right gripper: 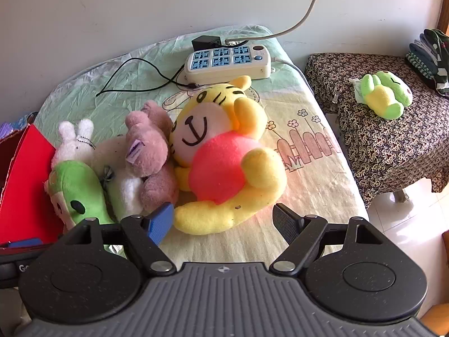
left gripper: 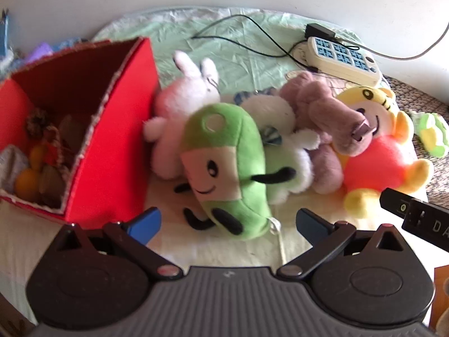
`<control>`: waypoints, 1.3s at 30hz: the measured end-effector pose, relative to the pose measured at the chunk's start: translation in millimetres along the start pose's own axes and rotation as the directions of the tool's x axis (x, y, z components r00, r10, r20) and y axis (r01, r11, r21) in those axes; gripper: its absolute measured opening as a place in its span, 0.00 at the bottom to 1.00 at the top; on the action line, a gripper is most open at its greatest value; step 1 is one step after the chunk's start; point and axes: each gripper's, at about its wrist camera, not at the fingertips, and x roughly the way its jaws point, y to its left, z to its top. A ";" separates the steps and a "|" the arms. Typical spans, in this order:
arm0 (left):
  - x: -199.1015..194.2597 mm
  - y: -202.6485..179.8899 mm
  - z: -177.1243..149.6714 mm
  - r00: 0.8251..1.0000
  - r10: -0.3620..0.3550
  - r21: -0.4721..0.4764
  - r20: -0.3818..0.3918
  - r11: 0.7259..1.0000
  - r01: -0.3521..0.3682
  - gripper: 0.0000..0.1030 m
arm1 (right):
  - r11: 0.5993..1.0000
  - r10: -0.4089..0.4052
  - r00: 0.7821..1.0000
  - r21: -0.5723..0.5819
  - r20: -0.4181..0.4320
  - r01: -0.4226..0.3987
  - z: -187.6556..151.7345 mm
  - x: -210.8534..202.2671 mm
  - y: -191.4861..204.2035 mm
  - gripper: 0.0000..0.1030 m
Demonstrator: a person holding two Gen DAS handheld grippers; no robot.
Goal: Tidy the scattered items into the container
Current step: 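Move the right tool toward the yellow-and-red tiger plush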
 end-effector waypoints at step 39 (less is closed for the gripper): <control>2.2 -11.7 -7.0 0.999 0.033 0.086 0.036 0.996 -0.036 0.99 | 0.999 0.043 0.999 0.009 -0.025 -0.042 -4.5 4.0 -0.6 0.77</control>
